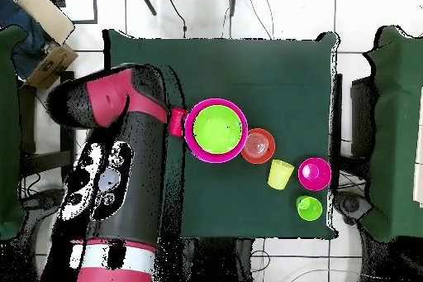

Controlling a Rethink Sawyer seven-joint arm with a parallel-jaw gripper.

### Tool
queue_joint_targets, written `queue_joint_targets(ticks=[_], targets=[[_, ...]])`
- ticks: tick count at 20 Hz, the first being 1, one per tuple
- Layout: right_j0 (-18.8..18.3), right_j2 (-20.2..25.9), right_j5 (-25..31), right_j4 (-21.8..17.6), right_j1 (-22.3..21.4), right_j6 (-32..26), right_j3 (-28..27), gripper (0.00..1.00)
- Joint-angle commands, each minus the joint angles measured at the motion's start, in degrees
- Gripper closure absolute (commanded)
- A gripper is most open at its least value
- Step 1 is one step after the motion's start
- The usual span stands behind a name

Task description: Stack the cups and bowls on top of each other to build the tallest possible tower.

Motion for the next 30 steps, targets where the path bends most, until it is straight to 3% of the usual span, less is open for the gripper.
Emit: queue_joint_targets(ticks=[1,4,9,14,18,20,24,30], targets=[[-8.8,13.5,-14.1,8.9,-3.7,3.4,15.4,0.00],[-10.3,15.2,-14.2,13.0,-6.7,3.8,18.7,0.00],[-12.2,17.1,-22.8,19.1,-11.4,8.2,26.6,0.00],[-14.1,19.3,-28.0,21.8,-13.6,7.5,31.4,0.00],[-14.1,20.9,-34.3,24.8,-15.9,10.6,35.4,0.00],[-14.0,21.4,-33.8,25.5,-16.3,10.0,35.3,0.00],[-10.1,18.5,-30.1,27.7,-15.7,13.1,32.3,0.00],[-7.3,16.7,-32.7,28.6,-12.7,14.1,30.5,0.00]])
